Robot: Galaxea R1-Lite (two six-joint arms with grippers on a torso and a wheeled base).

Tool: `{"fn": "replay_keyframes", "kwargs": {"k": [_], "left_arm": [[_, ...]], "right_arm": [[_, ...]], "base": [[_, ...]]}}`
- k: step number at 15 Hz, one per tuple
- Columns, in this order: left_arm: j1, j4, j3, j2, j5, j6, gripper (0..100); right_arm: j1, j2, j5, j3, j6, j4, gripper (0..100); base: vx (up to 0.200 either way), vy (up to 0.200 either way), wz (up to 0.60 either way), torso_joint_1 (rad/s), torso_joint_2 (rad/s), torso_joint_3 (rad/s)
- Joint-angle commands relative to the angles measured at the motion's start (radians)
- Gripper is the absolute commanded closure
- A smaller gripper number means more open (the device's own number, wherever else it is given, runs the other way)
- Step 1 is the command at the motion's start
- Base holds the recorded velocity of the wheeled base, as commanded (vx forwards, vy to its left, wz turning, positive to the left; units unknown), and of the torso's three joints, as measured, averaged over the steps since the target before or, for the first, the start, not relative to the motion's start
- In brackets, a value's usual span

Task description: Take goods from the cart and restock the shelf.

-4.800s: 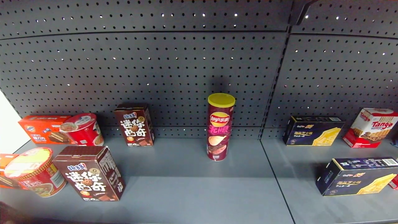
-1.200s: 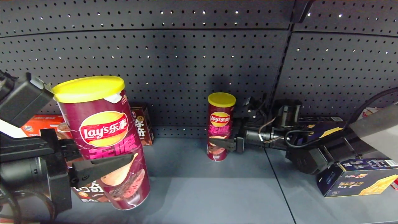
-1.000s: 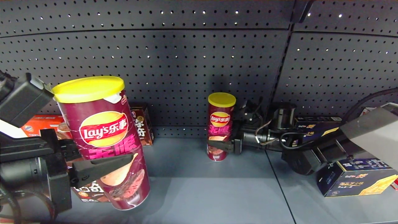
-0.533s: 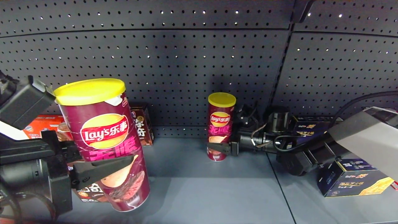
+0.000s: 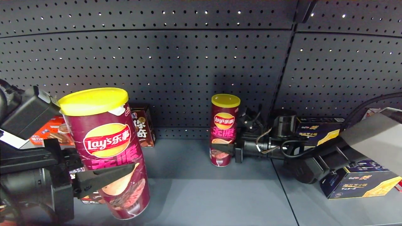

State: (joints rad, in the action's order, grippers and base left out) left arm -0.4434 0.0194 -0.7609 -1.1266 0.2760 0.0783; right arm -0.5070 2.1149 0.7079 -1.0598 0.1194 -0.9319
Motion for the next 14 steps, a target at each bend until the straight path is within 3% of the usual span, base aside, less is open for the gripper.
{"fn": "replay_keyframes", "kwargs": {"k": [1,7,10,14], "left_arm": [[0.000,0.001,0.005,0.004,0.000,0.000,100],[-0.003,-0.001,0.034,0.007,0.003,0.005,100],[-0.003,-0.001,0.029,0.005,0.002,0.006,100],[-0.012,0.001,0.035,0.004,-0.001,0.006,100]], "right_arm": [[-0.021,-0.101,0.001,0.066,0.000,0.001,100],[-0.071,-0.319,-0.011,0.308,0.002,-0.002,100],[-0.077,-0.358,-0.011,0.365,0.006,-0.007,100],[-0.120,-0.375,-0.011,0.475,-0.001,-0.097,100]], "base": [[0.000,0.000,0.00,0.000,0.00,0.000],[0.000,0.000,0.00,0.000,0.00,0.000],[0.000,0.000,0.00,0.000,0.00,0.000],[0.000,0.000,0.00,0.000,0.00,0.000]]}}
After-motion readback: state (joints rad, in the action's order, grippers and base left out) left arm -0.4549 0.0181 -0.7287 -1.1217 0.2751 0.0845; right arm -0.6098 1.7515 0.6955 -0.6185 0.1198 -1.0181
